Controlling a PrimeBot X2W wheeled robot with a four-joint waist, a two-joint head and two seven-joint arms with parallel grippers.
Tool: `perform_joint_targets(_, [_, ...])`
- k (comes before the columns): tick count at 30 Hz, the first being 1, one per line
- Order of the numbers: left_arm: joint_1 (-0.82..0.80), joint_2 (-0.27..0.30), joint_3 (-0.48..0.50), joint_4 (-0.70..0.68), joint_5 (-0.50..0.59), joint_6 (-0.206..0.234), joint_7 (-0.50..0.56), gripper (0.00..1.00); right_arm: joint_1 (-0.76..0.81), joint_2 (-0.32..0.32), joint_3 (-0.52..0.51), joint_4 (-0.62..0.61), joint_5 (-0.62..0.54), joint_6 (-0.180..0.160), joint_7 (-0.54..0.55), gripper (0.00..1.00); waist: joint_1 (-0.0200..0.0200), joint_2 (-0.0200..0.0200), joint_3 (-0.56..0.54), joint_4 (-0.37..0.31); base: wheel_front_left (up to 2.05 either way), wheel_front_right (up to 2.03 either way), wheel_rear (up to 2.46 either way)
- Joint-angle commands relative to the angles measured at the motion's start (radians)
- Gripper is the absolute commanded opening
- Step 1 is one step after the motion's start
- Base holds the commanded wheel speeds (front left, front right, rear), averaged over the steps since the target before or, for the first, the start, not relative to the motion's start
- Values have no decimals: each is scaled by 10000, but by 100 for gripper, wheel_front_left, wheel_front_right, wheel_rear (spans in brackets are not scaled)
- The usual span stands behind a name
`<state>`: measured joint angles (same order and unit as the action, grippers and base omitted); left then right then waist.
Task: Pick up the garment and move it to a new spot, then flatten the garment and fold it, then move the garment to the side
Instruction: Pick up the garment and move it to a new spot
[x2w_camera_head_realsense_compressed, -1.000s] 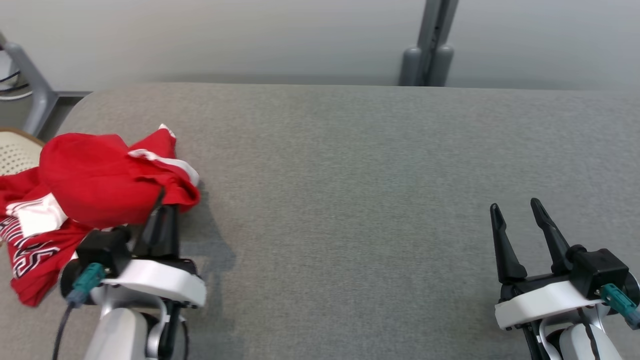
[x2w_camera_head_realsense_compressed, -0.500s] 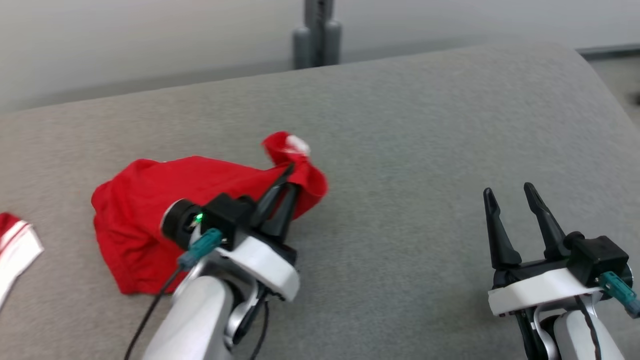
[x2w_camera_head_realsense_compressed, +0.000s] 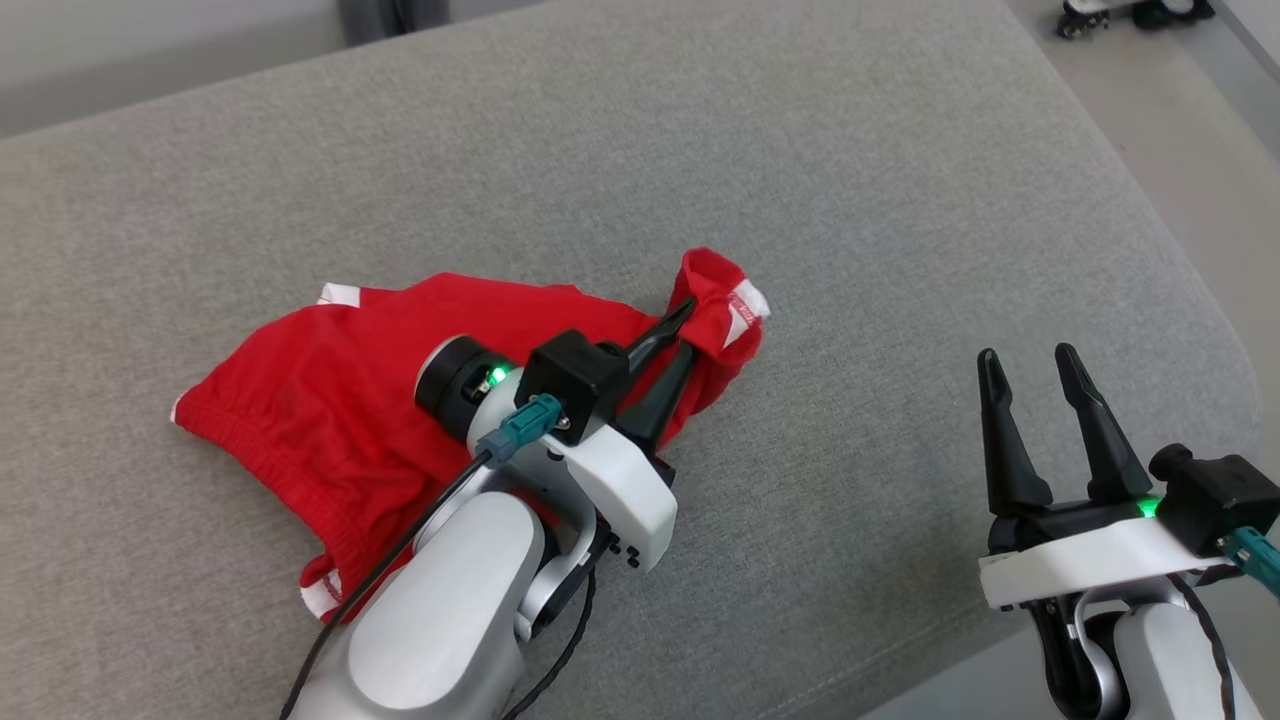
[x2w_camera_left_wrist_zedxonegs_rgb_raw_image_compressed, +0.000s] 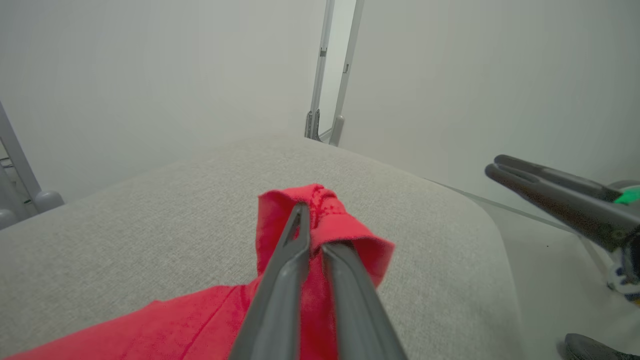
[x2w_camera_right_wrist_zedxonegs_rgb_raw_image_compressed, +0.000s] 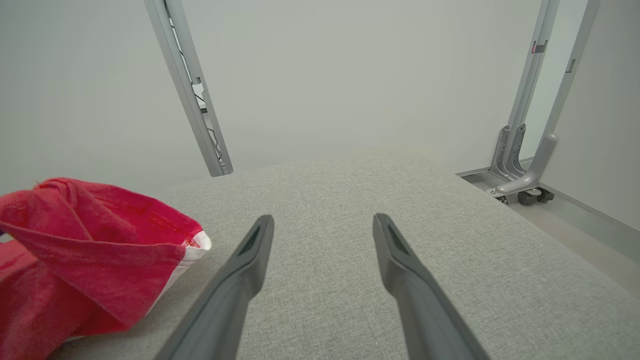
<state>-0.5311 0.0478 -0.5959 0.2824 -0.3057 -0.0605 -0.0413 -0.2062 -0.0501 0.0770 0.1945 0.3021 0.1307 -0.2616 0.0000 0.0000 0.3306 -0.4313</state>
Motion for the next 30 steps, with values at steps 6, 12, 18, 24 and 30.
perform_joint_targets(6, [-57,134,-120,600,-89,-97,-51,100,-220,-20,-54,-32,106,1,-51,100,0,0,319,139,0,0,0])
perform_joint_targets(12, [270,384,-141,588,128,159,-585,100,-333,-29,-173,-46,-255,1,-51,100,0,0,102,973,0,0,0])
perform_joint_targets(18, [764,611,631,390,-83,928,-1576,100,-344,-29,-368,-49,-704,1,-51,100,0,0,-290,2000,0,0,0])
perform_joint_targets(24, [1313,906,1791,153,-476,1591,-2139,100,-207,-30,-523,-18,-1151,1,-51,100,0,0,-710,2959,0,0,0])
perform_joint_targets(30, [2099,1309,3070,-388,-631,1974,-2235,100,-51,-35,-588,51,-1493,1,-51,100,0,0,-1131,3594,0,0,0])
